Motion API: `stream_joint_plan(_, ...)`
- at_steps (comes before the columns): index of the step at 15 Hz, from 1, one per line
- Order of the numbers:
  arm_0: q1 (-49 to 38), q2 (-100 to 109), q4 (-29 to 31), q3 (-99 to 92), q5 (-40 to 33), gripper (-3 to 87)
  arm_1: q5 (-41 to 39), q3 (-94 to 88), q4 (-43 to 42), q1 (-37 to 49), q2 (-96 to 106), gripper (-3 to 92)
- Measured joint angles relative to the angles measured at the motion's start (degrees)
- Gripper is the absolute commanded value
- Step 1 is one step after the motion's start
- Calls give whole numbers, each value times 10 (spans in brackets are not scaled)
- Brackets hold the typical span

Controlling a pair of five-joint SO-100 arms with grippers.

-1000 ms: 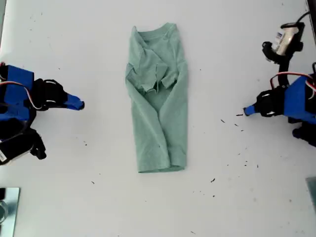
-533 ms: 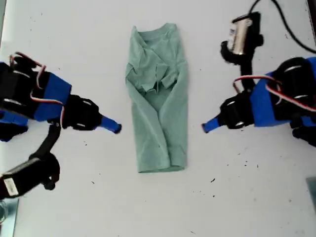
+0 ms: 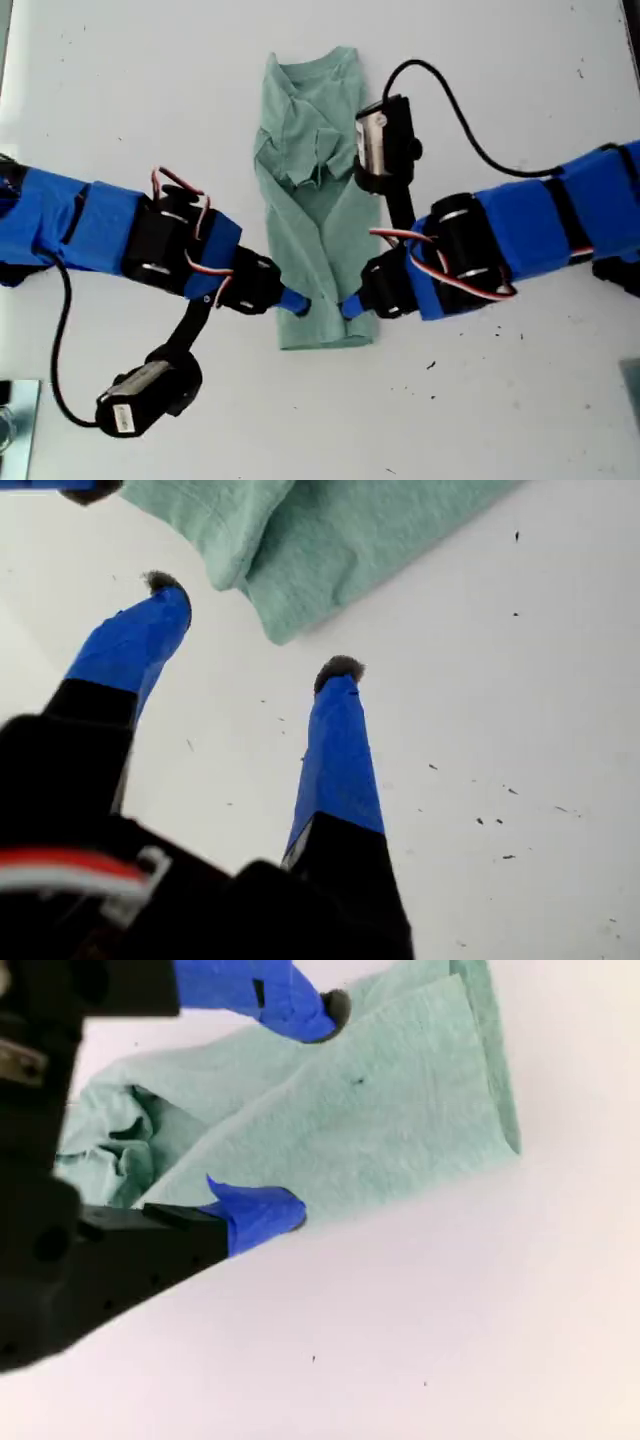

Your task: Fold t shirt

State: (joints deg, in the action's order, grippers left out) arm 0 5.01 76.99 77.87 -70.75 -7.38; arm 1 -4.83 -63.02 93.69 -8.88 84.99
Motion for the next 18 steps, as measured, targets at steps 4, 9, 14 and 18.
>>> stream_joint_plan(4, 0, -78, -7, 35, -11, 272, 13, 2, -19, -9, -52, 279)
stream_joint_plan(9, 0, -182, -47, 69, -16, 132, 16, 6, -134, -9, -183, 198)
stream_joint_plan(14, 0, -225, -68, 91, -20, -3, 17, 22, -214, -13, -256, -4)
stream_joint_plan(18, 8, -204, -91, 91, -45, -3, -11, 20, -201, -25, -188, -4)
